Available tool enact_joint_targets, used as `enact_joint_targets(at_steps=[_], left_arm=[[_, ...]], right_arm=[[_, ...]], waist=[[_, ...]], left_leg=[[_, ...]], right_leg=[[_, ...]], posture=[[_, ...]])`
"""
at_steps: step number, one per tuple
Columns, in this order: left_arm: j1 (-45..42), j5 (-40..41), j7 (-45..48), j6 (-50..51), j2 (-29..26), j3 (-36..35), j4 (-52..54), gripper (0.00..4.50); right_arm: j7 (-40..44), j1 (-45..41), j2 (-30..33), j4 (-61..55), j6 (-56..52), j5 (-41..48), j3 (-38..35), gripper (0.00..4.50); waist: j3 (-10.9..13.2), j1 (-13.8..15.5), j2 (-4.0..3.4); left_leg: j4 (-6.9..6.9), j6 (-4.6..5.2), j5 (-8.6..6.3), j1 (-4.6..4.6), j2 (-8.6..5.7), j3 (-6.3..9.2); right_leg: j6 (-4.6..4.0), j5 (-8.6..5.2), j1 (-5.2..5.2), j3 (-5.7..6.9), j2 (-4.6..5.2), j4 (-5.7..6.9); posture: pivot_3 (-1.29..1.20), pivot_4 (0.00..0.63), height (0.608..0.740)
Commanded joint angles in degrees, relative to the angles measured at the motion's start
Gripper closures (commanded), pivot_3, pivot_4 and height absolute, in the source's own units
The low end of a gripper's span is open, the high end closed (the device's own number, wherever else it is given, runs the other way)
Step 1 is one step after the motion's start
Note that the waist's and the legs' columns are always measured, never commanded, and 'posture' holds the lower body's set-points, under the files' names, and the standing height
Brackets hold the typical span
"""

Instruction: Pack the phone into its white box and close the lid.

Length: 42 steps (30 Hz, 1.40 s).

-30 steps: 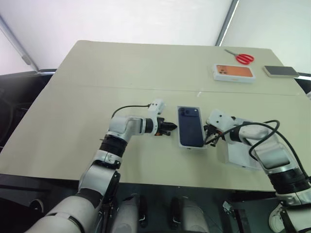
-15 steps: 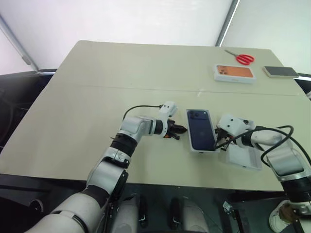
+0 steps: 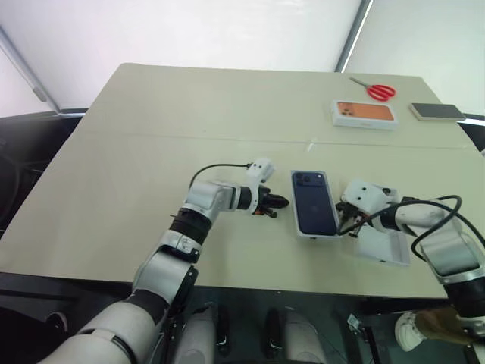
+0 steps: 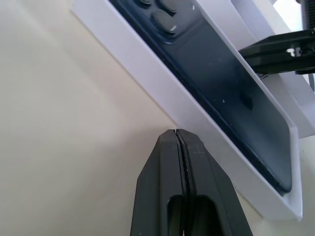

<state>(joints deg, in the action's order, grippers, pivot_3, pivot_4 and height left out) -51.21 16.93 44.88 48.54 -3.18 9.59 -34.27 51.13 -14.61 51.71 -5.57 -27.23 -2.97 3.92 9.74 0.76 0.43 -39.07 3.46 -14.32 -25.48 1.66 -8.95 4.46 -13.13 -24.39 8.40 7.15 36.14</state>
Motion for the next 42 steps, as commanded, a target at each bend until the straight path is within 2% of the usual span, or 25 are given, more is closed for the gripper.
enact_joint_targets(at_steps=[1, 6, 14, 21, 34, 38, 42], left_arm=[[0.74, 0.74, 0.31, 0.90, -1.07, -1.07, 3.85, 4.46], [2.71, 1.64, 1.60, 1.49, -2.86, -1.17, 8.31, 4.46], [5.05, 3.65, 2.67, 2.84, -5.94, -2.78, 13.42, 4.46], [5.57, 5.13, 2.44, 2.34, -6.83, -4.47, 16.11, 4.46], [10.48, 7.65, 6.48, 0.28, -14.34, -5.16, 25.10, 4.46], [11.46, 9.05, 7.19, 0.49, -16.18, -5.96, 27.11, 4.46], [12.91, 8.82, 8.37, -1.36, -18.21, -5.45, 29.21, 4.46]], right_arm=[[1.62, 1.95, 2.41, 0.06, -0.24, 0.19, -0.75, 4.50], [2.43, 2.32, 3.42, 0.00, -0.74, 1.75, -2.23, 4.50], [8.90, 6.89, 6.49, -6.65, -5.24, 7.97, -4.23, 4.50], [11.80, 9.88, 12.68, -5.16, -2.90, 6.75, -3.70, 4.50], [13.28, 9.97, 14.77, -4.21, -1.13, 7.78, -5.30, 4.50], [12.88, 8.45, 13.82, -4.12, -1.86, 9.17, -6.28, 4.50], [7.27, 1.08, 6.84, -2.92, -6.78, 13.01, -8.81, 4.50]], waist=[[0.00, 0.04, 0.00], [0.00, 0.00, 0.00], [0.01, -0.07, -0.01], [0.01, 0.09, -0.01], [0.02, 0.11, -0.01], [0.02, 0.00, -0.02], [0.04, -0.36, -0.06]], left_leg=[[0.00, 0.00, 0.00, 0.00, 0.00, 0.00], [0.00, 0.01, -0.01, -0.02, -0.01, 0.00], [0.00, 0.00, -0.01, -0.02, 0.01, 0.01], [0.00, 0.06, -0.05, -0.03, -0.02, 0.01], [-0.01, -0.06, -0.11, -0.03, -0.03, 0.00], [-0.01, -0.09, -0.12, -0.03, -0.03, 0.00], [0.00, -0.12, -0.10, -0.01, -0.01, -0.01]], right_leg=[[0.00, 0.00, 0.00, 0.00, 0.00, 0.00], [0.00, 0.00, 0.00, 0.00, 0.03, -0.02], [0.00, 0.00, -0.01, 0.00, 0.02, -0.01], [-0.01, -0.01, -0.01, 0.00, 0.05, -0.05], [-0.12, -0.08, -0.01, 0.00, 0.07, -0.06], [-0.16, -0.10, -0.01, -0.01, 0.07, -0.05], [-0.15, -0.09, -0.03, -0.03, 0.04, -0.03]], posture=[[0.00, 0.150, 0.738], [0.00, 0.150, 0.738], [0.00, 0.150, 0.738], [0.00, 0.150, 0.738], [0.00, 0.150, 0.738], [0.00, 0.150, 0.738], [0.00, 0.150, 0.738]])
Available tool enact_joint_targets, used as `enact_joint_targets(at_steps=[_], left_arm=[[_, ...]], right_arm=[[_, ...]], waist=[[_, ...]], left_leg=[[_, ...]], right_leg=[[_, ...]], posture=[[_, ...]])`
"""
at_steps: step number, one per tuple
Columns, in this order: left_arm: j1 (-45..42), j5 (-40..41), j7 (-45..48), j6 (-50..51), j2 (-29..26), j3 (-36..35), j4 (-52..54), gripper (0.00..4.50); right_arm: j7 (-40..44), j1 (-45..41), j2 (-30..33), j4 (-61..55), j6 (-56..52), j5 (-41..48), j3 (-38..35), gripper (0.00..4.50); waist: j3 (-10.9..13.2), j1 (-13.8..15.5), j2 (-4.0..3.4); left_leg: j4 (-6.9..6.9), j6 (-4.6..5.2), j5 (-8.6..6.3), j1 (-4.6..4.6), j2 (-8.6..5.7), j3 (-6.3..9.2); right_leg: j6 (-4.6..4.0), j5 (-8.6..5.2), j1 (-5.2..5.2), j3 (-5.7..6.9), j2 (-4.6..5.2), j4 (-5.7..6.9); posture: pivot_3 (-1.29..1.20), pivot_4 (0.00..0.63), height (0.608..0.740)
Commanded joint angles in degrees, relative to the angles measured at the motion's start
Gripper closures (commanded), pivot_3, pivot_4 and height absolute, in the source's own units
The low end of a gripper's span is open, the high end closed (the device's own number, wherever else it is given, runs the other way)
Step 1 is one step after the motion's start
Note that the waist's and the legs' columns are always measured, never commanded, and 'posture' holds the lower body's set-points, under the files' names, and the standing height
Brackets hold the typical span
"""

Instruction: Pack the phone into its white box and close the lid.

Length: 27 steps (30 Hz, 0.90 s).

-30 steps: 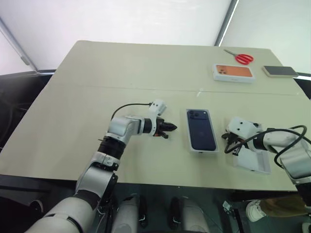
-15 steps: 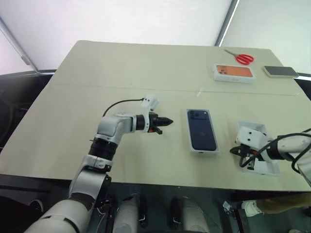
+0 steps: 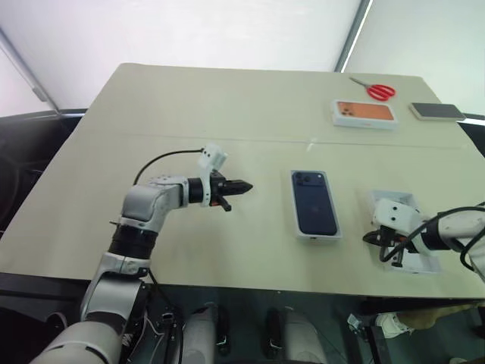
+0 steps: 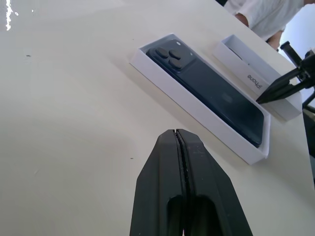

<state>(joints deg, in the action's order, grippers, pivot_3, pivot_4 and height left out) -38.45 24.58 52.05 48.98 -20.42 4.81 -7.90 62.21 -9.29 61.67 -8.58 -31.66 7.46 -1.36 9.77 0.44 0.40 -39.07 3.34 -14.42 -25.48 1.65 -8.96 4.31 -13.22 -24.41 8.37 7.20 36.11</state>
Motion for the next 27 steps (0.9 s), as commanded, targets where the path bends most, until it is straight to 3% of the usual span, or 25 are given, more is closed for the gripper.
enact_joint_targets(at_steps=[1, 3, 4, 7, 11, 14, 17, 22, 27], left_arm=[[0.49, 0.99, 1.96, -2.52, -1.69, -0.54, 3.11, 4.46], [1.07, 0.49, 3.39, -3.83, -3.39, -0.31, 3.20, 4.46], [1.34, 0.29, 4.45, -4.64, -4.45, -0.16, 3.08, 4.22], [2.00, 0.76, 7.42, -6.68, -6.71, -0.24, 2.39, 3.24], [3.37, -0.45, 9.98, -11.69, -8.27, 0.53, 2.94, 1.39], [5.05, 1.66, 13.36, -13.16, -9.21, -0.15, 4.65, 0.00], [7.40, 3.11, 17.77, -14.43, -11.23, -0.31, 6.91, 0.00], [9.52, 3.13, 20.30, -20.85, -11.46, -1.05, 7.99, 0.00], [10.64, 1.14, 22.06, -27.70, -11.25, 0.93, 6.98, 0.00]], right_arm=[[-4.61, -5.27, -4.29, 0.48, -4.98, 3.57, -4.05, 4.50], [-5.19, -5.15, -5.10, 0.17, -6.69, 4.25, -4.48, 4.50], [-5.56, -5.47, -5.62, -0.42, -8.07, 5.30, -5.05, 4.50], [-7.18, -6.58, -5.64, -1.81, -11.55, 6.23, -5.41, 3.64], [-9.17, -7.57, -4.28, -1.49, -13.74, 5.09, -5.02, 1.82], [-10.43, -9.08, -2.91, -2.32, -23.04, 6.76, -5.75, 0.25], [-12.33, -9.54, -2.27, -4.72, -35.10, 9.16, -7.30, 0.06], [-13.41, -8.61, 1.95, -6.00, -37.65, 8.61, -5.40, 0.06], [-15.60, -11.95, 1.14, -6.64, -48.97, 11.96, -4.99, 0.06]], waist=[[0.03, -0.01, -0.06], [0.07, 0.22, -0.12], [0.07, 0.37, -0.12], [0.09, 0.32, -0.15], [0.09, 0.27, -0.16], [0.13, 0.12, -0.26], [0.14, 0.09, -0.27], [0.20, 0.28, -0.39], [0.22, 0.11, -0.45]], left_leg=[[0.00, -0.01, 0.01, -0.01, 0.02, 0.00], [0.02, -0.03, 0.02, -0.03, 0.02, 0.00], [0.04, -0.01, 0.03, -0.04, 0.02, 0.00], [0.02, -0.01, 0.02, -0.06, -0.01, -0.01], [0.00, -0.04, -0.01, -0.07, -0.04, -0.01], [0.06, -0.04, -0.02, -0.08, -0.04, -0.01], [0.06, -0.03, -0.01, -0.11, -0.03, -0.02], [0.06, -0.03, -0.03, -0.11, -0.04, -0.02], [0.07, 0.04, -0.07, -0.13, -0.08, -0.06]], right_leg=[[0.01, 0.01, -0.02, 0.00, -0.02, 0.01], [0.03, 0.02, -0.06, 0.00, -0.03, 0.02], [0.02, 0.01, -0.05, 0.01, -0.03, 0.02], [-0.02, -0.01, -0.05, 0.02, 0.01, 0.00], [-0.06, -0.03, -0.05, 0.01, 0.06, -0.01], [-0.05, -0.03, -0.11, -0.01, 0.06, -0.01], [-0.05, -0.02, -0.14, -0.01, 0.06, -0.01], [-0.09, -0.04, -0.15, -0.01, 0.08, -0.04], [-0.10, -0.05, -0.18, -0.05, 0.12, -0.07]], posture=[[0.00, 0.150, 0.738], [0.00, 0.150, 0.738], [0.00, 0.150, 0.738], [0.00, 0.150, 0.738], [0.00, 0.150, 0.738], [0.00, 0.150, 0.738], [0.00, 0.150, 0.738], [0.00, 0.150, 0.738], [0.00, 0.150, 0.738]])
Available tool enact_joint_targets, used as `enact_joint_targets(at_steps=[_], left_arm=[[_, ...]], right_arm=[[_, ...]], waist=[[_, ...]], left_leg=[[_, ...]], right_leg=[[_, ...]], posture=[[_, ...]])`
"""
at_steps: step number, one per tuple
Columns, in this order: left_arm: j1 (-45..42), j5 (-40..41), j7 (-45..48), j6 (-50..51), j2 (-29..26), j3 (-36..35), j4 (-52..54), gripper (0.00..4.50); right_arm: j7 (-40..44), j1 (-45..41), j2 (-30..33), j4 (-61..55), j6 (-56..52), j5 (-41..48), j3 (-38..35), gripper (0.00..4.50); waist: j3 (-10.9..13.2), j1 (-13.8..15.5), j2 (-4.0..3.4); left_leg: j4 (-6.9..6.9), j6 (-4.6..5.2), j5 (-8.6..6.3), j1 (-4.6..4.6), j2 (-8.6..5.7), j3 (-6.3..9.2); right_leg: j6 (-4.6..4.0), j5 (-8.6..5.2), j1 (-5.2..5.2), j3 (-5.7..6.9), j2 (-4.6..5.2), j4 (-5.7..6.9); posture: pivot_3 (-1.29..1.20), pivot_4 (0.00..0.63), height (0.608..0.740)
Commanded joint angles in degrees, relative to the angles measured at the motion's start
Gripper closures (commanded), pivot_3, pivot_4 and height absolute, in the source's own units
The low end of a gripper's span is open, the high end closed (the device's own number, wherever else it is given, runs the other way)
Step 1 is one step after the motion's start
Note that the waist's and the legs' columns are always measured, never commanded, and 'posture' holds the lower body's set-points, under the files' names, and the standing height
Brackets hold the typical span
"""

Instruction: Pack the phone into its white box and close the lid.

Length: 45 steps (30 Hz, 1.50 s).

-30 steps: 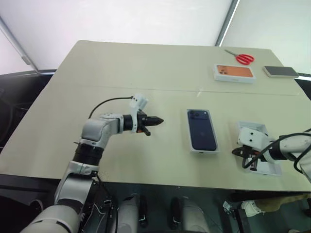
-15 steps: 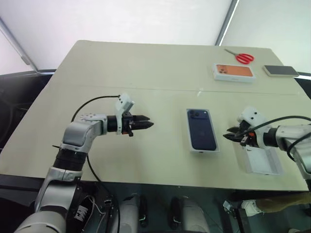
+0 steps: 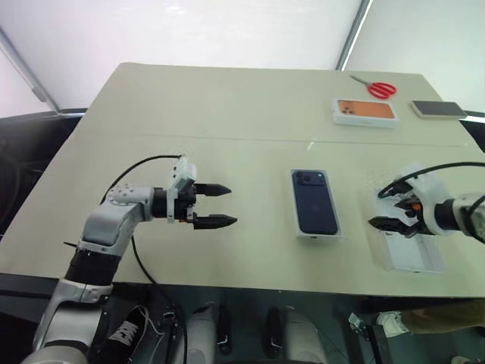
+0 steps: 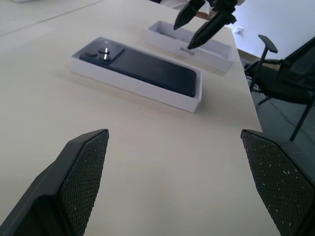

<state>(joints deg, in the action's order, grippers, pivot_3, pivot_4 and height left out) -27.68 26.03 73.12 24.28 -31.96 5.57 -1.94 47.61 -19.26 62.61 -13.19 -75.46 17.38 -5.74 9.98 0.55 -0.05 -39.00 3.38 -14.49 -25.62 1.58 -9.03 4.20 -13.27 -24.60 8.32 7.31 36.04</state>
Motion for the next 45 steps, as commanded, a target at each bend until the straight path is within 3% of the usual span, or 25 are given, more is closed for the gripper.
enact_joint_targets(at_steps=[1, 5, 12, 18, 24, 27, 34, 39, 45], left_arm=[[-0.25, -0.62, 0.88, -3.19, 0.53, 0.69, 0.80, 0.00], [-1.11, 0.17, 1.19, -1.54, 1.50, 1.59, 0.29, 0.00], [-0.98, -0.22, -0.81, -1.81, 3.22, 2.00, 0.49, 0.00], [-0.72, -0.48, -1.54, -2.23, 3.53, 2.06, 0.40, 0.00], [-0.80, 0.31, -2.64, -1.23, 3.93, 1.74, 0.69, 0.00], [-0.85, -0.02, -2.87, -1.42, 3.99, 1.79, 0.92, 0.00], [-1.08, -0.14, -3.49, -1.39, 4.10, 1.85, 0.70, 0.00], [-1.11, -0.24, -4.03, -0.92, 4.15, 1.90, 0.41, 0.00], [-1.20, -0.77, -5.51, -0.38, 4.19, 1.74, -0.53, 0.00]], right_arm=[[-1.34, -2.38, -0.11, -2.73, -7.52, 2.89, -1.03, 0.06], [-3.64, -2.70, -2.19, -4.78, -16.65, 6.23, -4.39, 0.06], [-12.52, 1.76, -4.47, -4.49, -17.04, 10.37, -10.19, 0.06], [-21.75, 4.27, -8.91, -6.62, -17.04, 20.96, -14.30, 0.06], [-30.73, 5.73, -9.55, -8.11, -17.04, 27.59, -15.00, 0.06], [-33.75, 6.39, -9.46, -8.40, -17.04, 30.56, -15.14, 0.95], [-39.76, 6.27, -9.75, -7.90, -17.04, 33.78, -15.25, 4.47], [-43.82, 5.17, -11.42, -7.36, -17.04, 35.25, -15.43, 4.47], [-46.92, -3.84, -17.04, -5.94, -17.04, 35.77, -17.39, 4.47]], waist=[[0.01, 0.01, -0.02], [0.01, 0.11, -0.02], [0.01, 0.07, -0.02], [0.01, 0.04, -0.02], [0.01, 0.10, -0.02], [0.01, 0.09, -0.02], [0.01, 0.07, -0.01], [0.01, 0.04, -0.01], [0.03, -0.35, -0.07]], left_leg=[[0.00, 0.00, 0.00, -0.03, 0.00, 0.00], [-0.01, 0.01, 0.01, -0.06, 0.00, 0.00], [-0.02, 0.19, -0.10, -0.09, -0.01, -0.02], [-0.02, 0.12, -0.04, -0.08, 0.02, -0.03], [-0.03, 0.32, -0.10, -0.08, 0.02, -0.03], [-0.03, 0.39, -0.07, -0.08, 0.02, -0.03], [-0.03, 0.47, -0.09, -0.08, 0.04, -0.03], [-0.03, 0.49, -0.10, -0.08, 0.05, -0.03], [-0.02, 0.49, -0.10, -0.10, 0.13, -0.07]], right_leg=[[0.00, 0.00, -0.03, 0.00, 0.00, 0.01], [0.01, 0.01, -0.03, 0.00, -0.01, 0.02], [0.03, 0.01, -0.03, 0.00, -0.01, 0.01], [0.20, 0.11, -0.02, 0.00, -0.09, 0.02], [0.21, 0.11, -0.01, -0.01, -0.11, 0.02], [0.21, 0.11, 0.00, -0.01, -0.12, 0.01], [0.21, 0.11, 0.00, -0.03, -0.16, 0.00], [0.21, 0.11, 0.00, -0.04, -0.17, -0.01], [0.23, 0.12, -0.04, -0.10, -0.29, -0.02]], posture=[[0.00, 0.150, 0.738], [0.00, 0.150, 0.738], [0.00, 0.150, 0.738], [0.00, 0.150, 0.738], [0.00, 0.150, 0.738], [0.00, 0.150, 0.738], [0.00, 0.150, 0.738], [0.00, 0.150, 0.738], [0.00, 0.150, 0.738]])
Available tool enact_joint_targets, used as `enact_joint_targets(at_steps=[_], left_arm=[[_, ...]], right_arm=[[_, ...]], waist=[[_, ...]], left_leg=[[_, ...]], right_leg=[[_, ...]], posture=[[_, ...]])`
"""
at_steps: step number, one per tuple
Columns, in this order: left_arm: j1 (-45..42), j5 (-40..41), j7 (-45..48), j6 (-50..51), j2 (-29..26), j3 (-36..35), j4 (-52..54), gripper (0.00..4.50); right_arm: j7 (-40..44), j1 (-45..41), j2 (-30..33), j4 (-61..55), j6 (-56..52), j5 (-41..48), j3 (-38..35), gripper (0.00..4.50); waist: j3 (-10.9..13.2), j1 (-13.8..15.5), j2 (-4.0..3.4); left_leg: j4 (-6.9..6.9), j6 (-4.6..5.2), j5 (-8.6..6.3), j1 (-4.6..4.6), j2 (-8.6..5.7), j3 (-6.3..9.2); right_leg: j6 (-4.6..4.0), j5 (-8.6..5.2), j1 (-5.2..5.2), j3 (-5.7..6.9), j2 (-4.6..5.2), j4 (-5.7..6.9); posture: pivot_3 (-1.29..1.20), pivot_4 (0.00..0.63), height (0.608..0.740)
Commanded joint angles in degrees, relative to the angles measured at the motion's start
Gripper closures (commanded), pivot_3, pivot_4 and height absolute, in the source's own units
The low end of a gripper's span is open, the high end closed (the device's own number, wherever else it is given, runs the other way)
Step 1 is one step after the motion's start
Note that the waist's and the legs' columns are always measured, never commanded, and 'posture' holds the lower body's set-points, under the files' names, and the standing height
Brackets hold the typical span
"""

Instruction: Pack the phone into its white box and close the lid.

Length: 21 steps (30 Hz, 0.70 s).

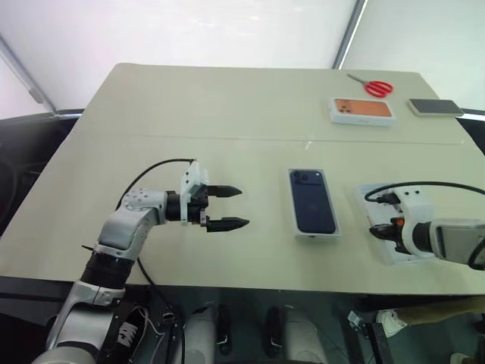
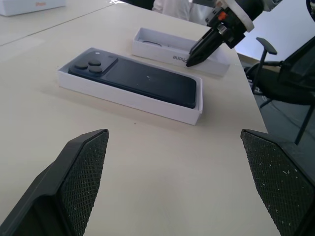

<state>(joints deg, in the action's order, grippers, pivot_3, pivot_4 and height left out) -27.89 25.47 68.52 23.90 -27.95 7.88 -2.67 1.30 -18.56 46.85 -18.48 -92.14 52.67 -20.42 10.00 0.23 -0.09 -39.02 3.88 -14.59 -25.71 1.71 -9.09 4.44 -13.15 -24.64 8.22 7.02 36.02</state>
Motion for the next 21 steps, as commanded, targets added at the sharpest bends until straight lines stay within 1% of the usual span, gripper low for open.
enact_joint_targets(at_steps=[1, 2, 3, 5, 7, 8, 9, 11, 13, 15, 17, 19, 20, 21], left_arm=[[-1.29, -0.41, -1.66, 0.07, 0.40, -0.85, -0.51, 0.00], [-1.72, -0.40, -2.27, 0.27, 0.66, -1.16, -1.29, 0.00], [-2.23, -0.41, -3.21, 0.42, 1.01, -1.54, -1.99, 0.00], [-2.99, -1.00, -5.54, 0.13, 1.77, -2.15, -3.14, 0.00], [-3.63, -1.55, -7.53, -0.66, 2.63, -2.71, -4.24, 0.00], [-3.91, -2.06, -9.16, -1.33, 3.30, -3.14, -4.83, 0.00], [-4.13, -2.32, -10.23, -1.72, 3.72, -3.39, -5.23, 0.00], [-4.44, -2.47, -11.89, -1.18, 4.33, -3.87, -5.57, 0.00], [-4.50, -3.22, -12.86, -2.31, 4.59, -3.86, -5.45, 0.00], [-4.47, -2.53, -13.76, -0.96, 4.78, -4.21, -4.86, 0.00], [-4.19, -1.52, -14.50, 1.12, 4.63, -4.70, -3.73, 0.00], [-3.92, -1.52, -14.98, 1.01, 4.48, -4.86, -2.95, 0.00], [-3.82, -0.75, -14.92, 2.27, 4.47, -5.00, -2.68, 0.52], [-3.64, -0.66, -15.27, 2.62, 4.52, -5.05, -2.41, 0.81]], right_arm=[[-0.09, -6.65, -2.10, -0.90, -0.36, -0.02, -2.68, 4.47], [0.40, -8.83, -2.72, -0.87, 0.19, -0.73, -2.55, 4.47], [0.25, -12.57, -5.44, 1.03, 0.29, -0.56, -4.95, 4.47], [0.88, -17.90, -8.39, 3.82, 1.88, -0.63, -7.05, 4.47], [1.19, -22.88, -13.10, 7.09, 0.96, 1.81, -10.88, 4.47], [0.53, -25.82, -17.35, 8.88, 0.32, 4.01, -14.11, 4.47], [-0.21, -27.75, -20.26, 10.09, -0.23, 5.54, -16.37, 4.47], [-1.44, -28.71, -23.71, 11.52, -0.36, 9.93, -17.76, 4.47], [-3.96, -28.89, -27.12, 12.76, -0.36, 15.42, -18.88, 4.47], [-7.38, -29.05, -30.71, 13.80, -0.36, 21.85, -19.79, 4.47], [-12.27, -25.54, -33.86, 14.73, 1.55, 32.96, -16.76, 4.47], [-17.90, -21.08, -33.36, 14.28, 6.71, 44.20, -11.34, 4.47], [-20.98, -18.60, -31.75, 13.76, 10.14, 50.22, -7.55, 4.50], [-23.23, -16.57, -30.21, 12.79, 13.18, 55.04, -4.27, 4.50]], waist=[[0.03, -0.05, -0.06], [0.05, -0.06, -0.10], [0.06, -0.04, -0.11], [0.08, -0.02, -0.13], [0.08, 0.08, -0.13], [0.08, 0.06, -0.13], [0.08, 0.02, -0.13], [0.08, 0.18, -0.13], [0.08, 0.24, -0.14], [0.08, 0.06, -0.14], [0.08, -0.23, -0.14], [0.08, -0.43, -0.14], [0.08, -0.54, -0.15], [0.08, -0.69, -0.15]], left_leg=[[0.00, 0.00, 0.01, -0.01, 0.00, -0.01], [0.01, 0.00, 0.01, -0.01, 0.01, -0.02], [0.01, 0.00, 0.01, -0.02, 0.02, -0.02], [-0.01, 0.00, 0.02, -0.06, 0.05, -0.02], [-0.01, -0.05, 0.05, -0.12, 0.05, -0.04], [-0.01, -0.10, 0.09, -0.12, 0.05, -0.06], [0.00, -0.16, 0.12, -0.13, 0.05, -0.07], [0.00, -0.30, 0.21, -0.15, 0.06, -0.06], [0.00, -0.31, 0.22, -0.17, 0.05, -0.05], [0.00, -0.30, 0.22, -0.20, 0.02, -0.09], [-0.01, -0.30, 0.22, -0.19, 0.03, -0.10], [0.00, -0.31, 0.23, -0.17, 0.04, -0.07], [0.00, -0.31, 0.23, -0.18, 0.04, -0.06], [0.01, -0.31, 0.23, -0.18, 0.02, -0.06]], right_leg=[[0.01, 0.00, -0.02, -0.01, -0.02, 0.01], [0.01, 0.01, -0.03, -0.02, -0.03, 0.02], [0.02, 0.01, -0.05, -0.02, -0.05, 0.03], [0.02, 0.02, -0.07, -0.02, -0.11, 0.04], [0.03, 0.02, -0.11, -0.03, -0.15, 0.05], [0.03, 0.02, -0.12, -0.03, -0.18, 0.06], [0.04, 0.03, -0.13, -0.03, -0.19, 0.08], [0.04, 0.04, -0.14, -0.02, -0.21, 0.11], [0.04, 0.04, -0.13, 0.01, -0.20, 0.12], [0.04, 0.04, -0.16, 0.00, -0.18, 0.13], [0.05, 0.05, -0.15, -0.01, -0.18, 0.14], [0.05, 0.05, -0.13, -0.01, -0.20, 0.17], [0.05, 0.05, -0.13, 0.01, -0.20, 0.17], [0.05, 0.05, -0.13, 0.00, -0.19, 0.16]], posture=[[0.00, 0.150, 0.738], [0.00, 0.150, 0.738], [0.00, 0.150, 0.738], [0.00, 0.150, 0.738], [0.00, 0.150, 0.738], [0.00, 0.150, 0.738], [0.00, 0.150, 0.738], [0.00, 0.150, 0.738], [0.00, 0.150, 0.738], [0.00, 0.150, 0.738], [0.00, 0.150, 0.738], [0.00, 0.150, 0.738], [0.00, 0.150, 0.738], [0.00, 0.150, 0.738]])
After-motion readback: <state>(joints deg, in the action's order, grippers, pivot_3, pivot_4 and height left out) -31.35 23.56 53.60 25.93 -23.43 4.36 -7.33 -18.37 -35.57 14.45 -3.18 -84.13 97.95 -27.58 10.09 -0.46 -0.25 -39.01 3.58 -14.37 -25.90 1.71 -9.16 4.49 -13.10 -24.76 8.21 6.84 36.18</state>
